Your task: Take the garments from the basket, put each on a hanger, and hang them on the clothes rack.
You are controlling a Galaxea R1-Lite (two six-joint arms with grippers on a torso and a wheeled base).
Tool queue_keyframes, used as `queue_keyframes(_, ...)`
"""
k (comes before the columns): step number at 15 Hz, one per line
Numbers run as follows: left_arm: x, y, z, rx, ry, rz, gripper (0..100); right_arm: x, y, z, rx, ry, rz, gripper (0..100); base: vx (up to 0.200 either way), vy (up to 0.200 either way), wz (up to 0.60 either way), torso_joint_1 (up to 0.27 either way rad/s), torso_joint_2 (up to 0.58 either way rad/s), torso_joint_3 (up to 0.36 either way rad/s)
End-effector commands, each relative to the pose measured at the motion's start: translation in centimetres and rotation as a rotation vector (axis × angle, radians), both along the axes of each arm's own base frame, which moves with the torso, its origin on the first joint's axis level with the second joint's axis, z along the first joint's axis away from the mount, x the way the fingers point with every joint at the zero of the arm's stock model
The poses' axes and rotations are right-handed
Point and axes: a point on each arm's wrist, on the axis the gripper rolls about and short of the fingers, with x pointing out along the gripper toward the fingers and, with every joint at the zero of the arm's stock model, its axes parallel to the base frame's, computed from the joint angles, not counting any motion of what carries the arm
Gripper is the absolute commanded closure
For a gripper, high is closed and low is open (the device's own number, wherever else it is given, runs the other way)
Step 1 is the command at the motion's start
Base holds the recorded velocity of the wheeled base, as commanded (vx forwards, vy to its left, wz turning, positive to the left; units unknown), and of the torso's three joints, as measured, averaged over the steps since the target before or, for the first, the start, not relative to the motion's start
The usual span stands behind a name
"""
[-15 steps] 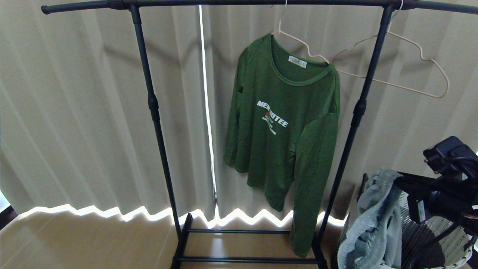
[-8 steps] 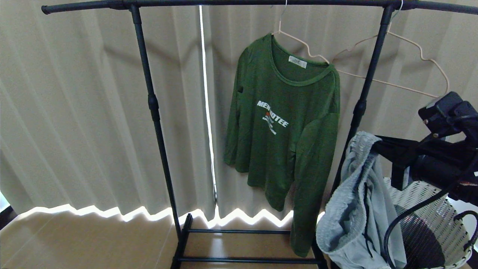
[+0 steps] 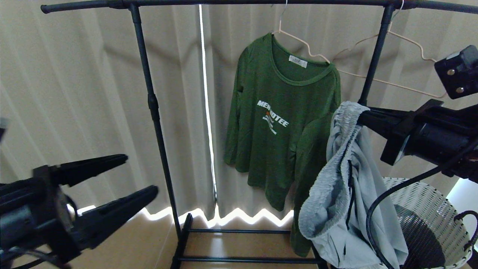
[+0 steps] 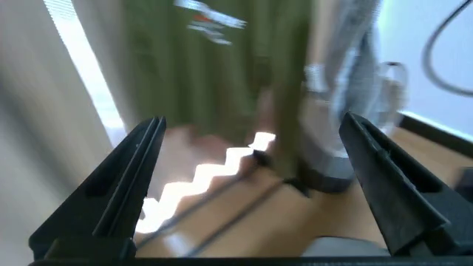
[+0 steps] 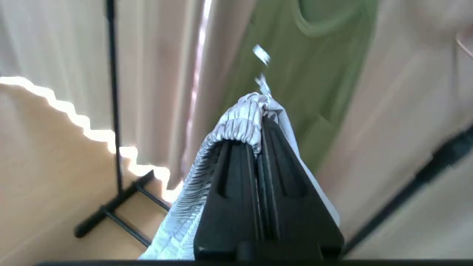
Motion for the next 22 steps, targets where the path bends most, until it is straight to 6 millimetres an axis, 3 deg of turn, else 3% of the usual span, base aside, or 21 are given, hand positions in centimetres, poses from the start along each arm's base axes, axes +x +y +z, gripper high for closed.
queue_keyframes(1,3.5,-8.7,-3.4,0.026,0.156,-0.084,0,-1.1,0.2,1.1,0.021,-0.042,0.042,100,0.000,0.000,0.00,0.000,0.00,0.000)
queue_keyframes(3,4.4,-12.0,-6.0,0.025,0.198,-0.067,0,-1.2,0.2,1.5,0.029,-0.053,0.048,100,0.000,0.000,0.00,0.000,0.00,0.000)
queue_keyframes(6,4.7,-15.0,-8.8,0.036,0.242,-0.108,0,-1.3,0.2,1.6,0.031,-0.058,0.082,100,0.000,0.000,0.00,0.000,0.00,0.000)
queue_keyframes(12,5.9,-20.1,-11.3,0.037,0.240,-0.175,0,-2.8,0.9,2.1,0.044,-0.078,0.162,100,0.000,0.000,0.00,0.000,0.00,0.000)
queue_keyframes(15,6.8,-20.9,-12.9,0.047,0.248,-0.160,0,-3.4,0.5,2.3,0.052,-0.093,0.163,100,0.000,0.000,0.00,0.000,0.00,0.000)
queue_keyframes(18,7.8,-20.5,-13.7,0.056,0.259,-0.128,0,-4.1,0.0,2.6,0.061,-0.109,0.163,100,0.000,0.000,0.00,0.000,0.00,0.000)
queue_keyframes(22,7.6,-20.0,-14.3,0.076,0.275,-0.122,0,-4.4,-0.2,2.7,0.065,-0.116,0.161,100,0.000,0.000,0.00,0.000,0.00,0.000)
